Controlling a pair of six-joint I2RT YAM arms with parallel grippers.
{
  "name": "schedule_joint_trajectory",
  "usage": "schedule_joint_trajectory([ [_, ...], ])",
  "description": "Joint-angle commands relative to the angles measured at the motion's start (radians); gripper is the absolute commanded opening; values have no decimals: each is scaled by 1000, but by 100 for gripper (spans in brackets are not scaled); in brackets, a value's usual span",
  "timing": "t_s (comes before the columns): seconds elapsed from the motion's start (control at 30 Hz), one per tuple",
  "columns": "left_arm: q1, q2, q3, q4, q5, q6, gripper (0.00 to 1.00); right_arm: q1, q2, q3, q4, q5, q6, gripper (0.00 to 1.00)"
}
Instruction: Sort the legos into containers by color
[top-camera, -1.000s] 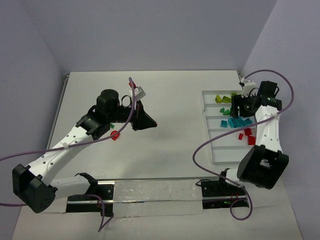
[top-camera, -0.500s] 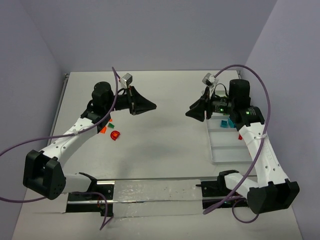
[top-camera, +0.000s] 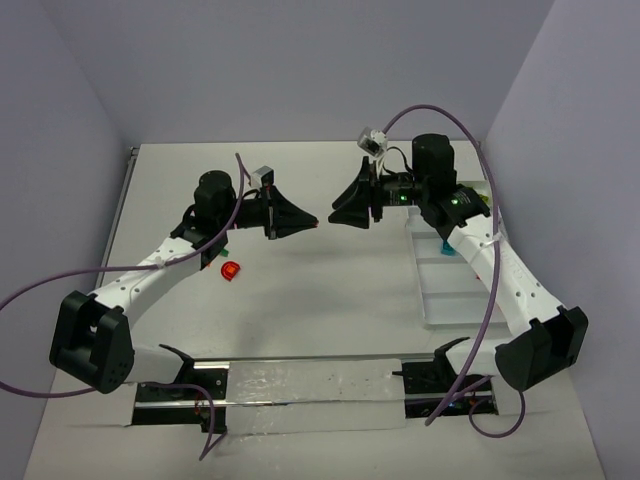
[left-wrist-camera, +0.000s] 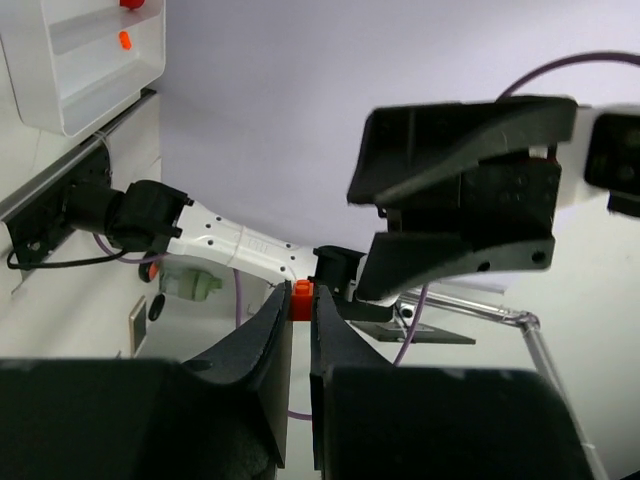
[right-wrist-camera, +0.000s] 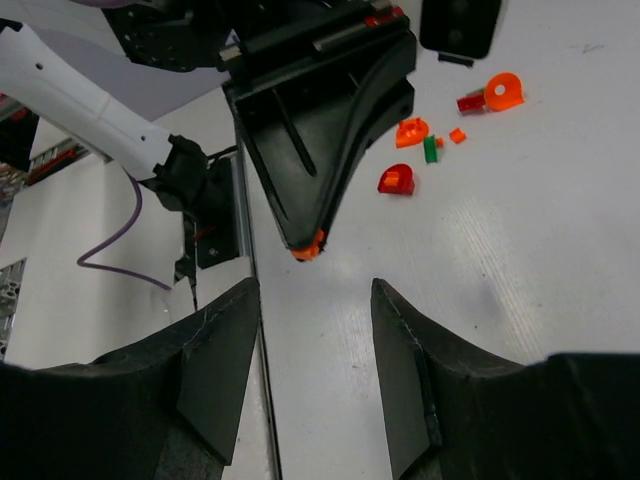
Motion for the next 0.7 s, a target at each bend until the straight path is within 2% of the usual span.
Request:
schedule_joint_trajectory([
  [0.0,0,1,23,-43,1,-49,0,53,11,64,46,10,38,56],
  [0.33,-1,5,24,-22,7,-80,0,92,61,73,17,47,58,61],
  [0.57,0,1,29,-13,10,-81,0,95,93,79,13,61,54,56],
  [0.67,-1,2,30,-11,10,-85,0,100,95,71,26,54,56,52],
])
